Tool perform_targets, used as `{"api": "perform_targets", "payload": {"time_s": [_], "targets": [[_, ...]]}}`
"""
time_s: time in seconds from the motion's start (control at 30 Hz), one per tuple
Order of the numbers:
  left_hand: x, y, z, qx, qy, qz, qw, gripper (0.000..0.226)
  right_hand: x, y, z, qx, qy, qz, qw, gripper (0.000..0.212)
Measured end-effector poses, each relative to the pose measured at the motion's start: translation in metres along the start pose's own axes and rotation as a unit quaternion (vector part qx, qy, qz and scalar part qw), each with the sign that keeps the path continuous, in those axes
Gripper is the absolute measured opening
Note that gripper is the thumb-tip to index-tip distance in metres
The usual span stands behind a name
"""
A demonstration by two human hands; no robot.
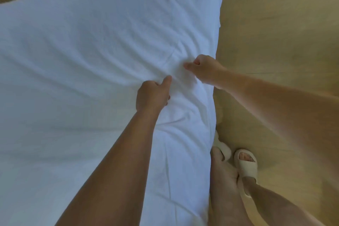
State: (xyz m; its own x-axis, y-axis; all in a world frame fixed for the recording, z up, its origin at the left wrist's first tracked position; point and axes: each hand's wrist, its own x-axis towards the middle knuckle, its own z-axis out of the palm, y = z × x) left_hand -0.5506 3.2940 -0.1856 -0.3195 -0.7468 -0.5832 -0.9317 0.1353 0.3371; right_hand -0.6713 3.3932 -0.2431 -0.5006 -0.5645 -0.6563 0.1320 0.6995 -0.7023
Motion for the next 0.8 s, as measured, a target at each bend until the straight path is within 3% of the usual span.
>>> {"api": "perform_targets", "payload": {"time_s": [0.1, 0.2, 0.3, 0.4, 0.5, 0.63, 0.73, 0.8], "targets": [[0.016, 0.013, 0.001, -0.047, -0.019, -0.012, 0.999, 0.048, 0.005, -0.031, 0.026, -0.05, -0.043, -0.054, 0.996, 0.033], [0.037, 0.022, -0.003, -0.067, -0.03, -0.032, 0.997, 0.057, 0.01, -0.04, 0.039, -0.066, -0.051, -0.025, 0.996, 0.026], [0.064, 0.032, -0.006, -0.055, -0.053, -0.045, 0.996, 0.065, 0.015, -0.035, 0.024, -0.093, -0.011, 0.0, 0.996, 0.025], [0.077, 0.045, -0.001, -0.109, -0.094, -0.042, 0.989, 0.051, 0.022, -0.031, -0.004, -0.105, 0.055, 0.061, 0.991, 0.028], [0.076, 0.053, -0.001, -0.12, -0.103, -0.037, 0.987, 0.042, 0.036, -0.03, -0.03, -0.068, 0.074, 0.124, 0.987, 0.024], [0.08, 0.06, 0.002, -0.143, -0.103, -0.085, 0.981, 0.046, 0.073, -0.044, -0.043, 0.057, 0.048, 0.149, 0.986, 0.036], [0.091, 0.066, 0.006, -0.147, -0.148, -0.133, 0.969, 0.059, 0.1, -0.045, -0.046, 0.16, 0.123, 0.217, 0.955, 0.045], [0.101, 0.068, 0.01, -0.211, -0.171, -0.176, 0.946, 0.048, 0.114, -0.042, -0.048, 0.186, 0.189, 0.278, 0.923, 0.052]]}}
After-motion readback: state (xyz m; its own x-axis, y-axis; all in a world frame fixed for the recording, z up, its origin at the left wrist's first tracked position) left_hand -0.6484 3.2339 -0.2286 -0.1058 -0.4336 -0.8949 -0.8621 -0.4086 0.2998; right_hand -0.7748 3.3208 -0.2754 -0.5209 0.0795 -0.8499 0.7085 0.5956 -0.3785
